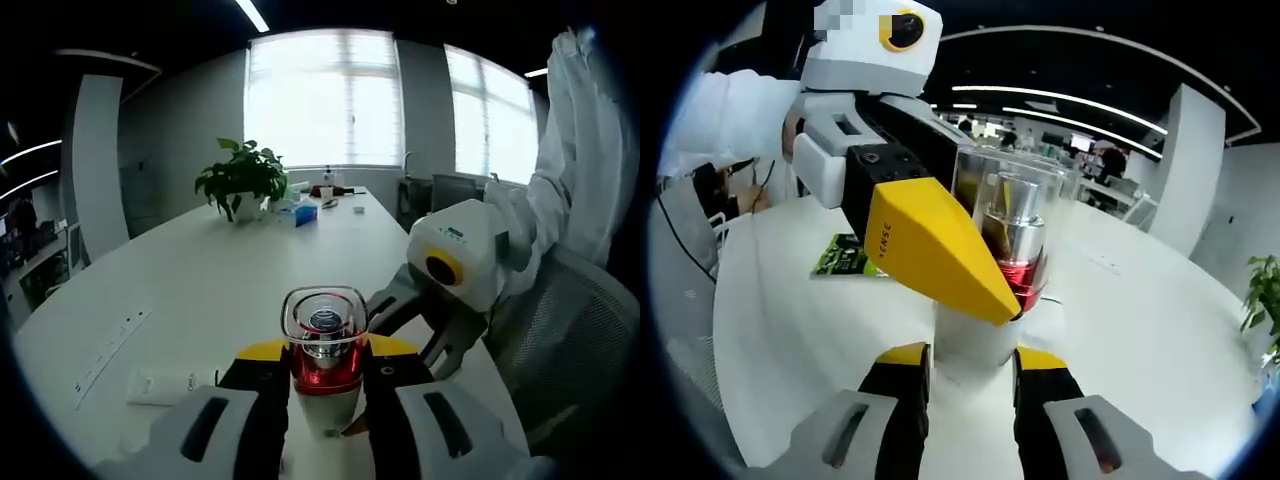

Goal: Arrange the skincare products in the storage area until every visible bottle or jar stands upright without overlapping.

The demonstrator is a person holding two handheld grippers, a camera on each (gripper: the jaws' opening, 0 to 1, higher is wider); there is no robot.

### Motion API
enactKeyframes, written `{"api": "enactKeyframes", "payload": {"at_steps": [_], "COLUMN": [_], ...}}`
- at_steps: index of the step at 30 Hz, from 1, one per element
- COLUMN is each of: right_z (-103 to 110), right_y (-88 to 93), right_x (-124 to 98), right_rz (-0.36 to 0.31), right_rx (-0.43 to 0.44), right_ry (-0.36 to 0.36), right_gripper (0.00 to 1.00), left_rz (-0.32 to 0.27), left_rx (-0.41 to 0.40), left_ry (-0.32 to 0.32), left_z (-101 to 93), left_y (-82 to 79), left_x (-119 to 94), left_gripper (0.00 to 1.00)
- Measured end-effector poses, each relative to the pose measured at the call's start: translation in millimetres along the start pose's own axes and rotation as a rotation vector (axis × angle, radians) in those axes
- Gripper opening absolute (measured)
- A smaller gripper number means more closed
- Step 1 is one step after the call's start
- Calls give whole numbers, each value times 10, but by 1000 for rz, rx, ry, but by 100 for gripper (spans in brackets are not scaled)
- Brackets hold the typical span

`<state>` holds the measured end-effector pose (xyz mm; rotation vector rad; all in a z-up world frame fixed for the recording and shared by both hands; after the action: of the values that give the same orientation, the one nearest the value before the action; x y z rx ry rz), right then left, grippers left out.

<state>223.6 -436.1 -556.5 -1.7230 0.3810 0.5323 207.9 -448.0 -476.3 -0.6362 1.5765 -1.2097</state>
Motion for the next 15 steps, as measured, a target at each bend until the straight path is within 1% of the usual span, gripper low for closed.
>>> {"api": "enactKeyframes", "payload": {"at_steps": [2, 3, 4, 5, 6, 7, 8, 12, 13, 15], "right_z": [11, 14, 18, 18, 21, 21, 19, 25, 24, 34], "right_y": [3, 3, 3, 2, 1, 0, -9, -29, -31, -17], "right_x": [-2, -4, -16, -20, -22, -26, -37, -60, -68, -80], "right_rz": [1, 1, -1, 0, 2, 3, 2, 5, 4, 14], "right_rx": [-2, -4, -11, -16, -18, -12, 10, 8, 10, 9], "right_ry": [0, 0, 2, 1, -4, -9, -15, -24, -25, -34], "right_gripper": [27, 28, 28, 28, 29, 30, 30, 34, 36, 41], "left_rz": [4, 4, 1, -4, -7, -11, -10, -9, -6, -2], "left_rx": [-7, -16, -30, -43, -51, -56, -48, -27, -21, -22], "left_ry": [-7, -10, -7, -5, -10, -14, -21, -46, -56, -71], "left_z": [-5, 77, 115, 235, 305, 379, 404, 339, 302, 291], "left_y": [14, 74, 100, 150, 176, 198, 203, 189, 186, 193], "left_x": [-3, -12, -17, -33, -46, -60, -68, -75, -81, -100], "left_gripper": [26, 27, 28, 29, 30, 30, 30, 32, 34, 35]}}
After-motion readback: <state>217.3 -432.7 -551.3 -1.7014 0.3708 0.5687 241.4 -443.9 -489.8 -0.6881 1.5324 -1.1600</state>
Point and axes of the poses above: the point that each gripper's makers call its tool centre point, and the gripper's own axes: x roughly forward along the fingers, z roughly to its left, y roughly out of its underside, the point moved 1 cm from there along -x, roughly backward along the fingers, and after that the axes turned 3 degrees about z, right-handed, at the moved point
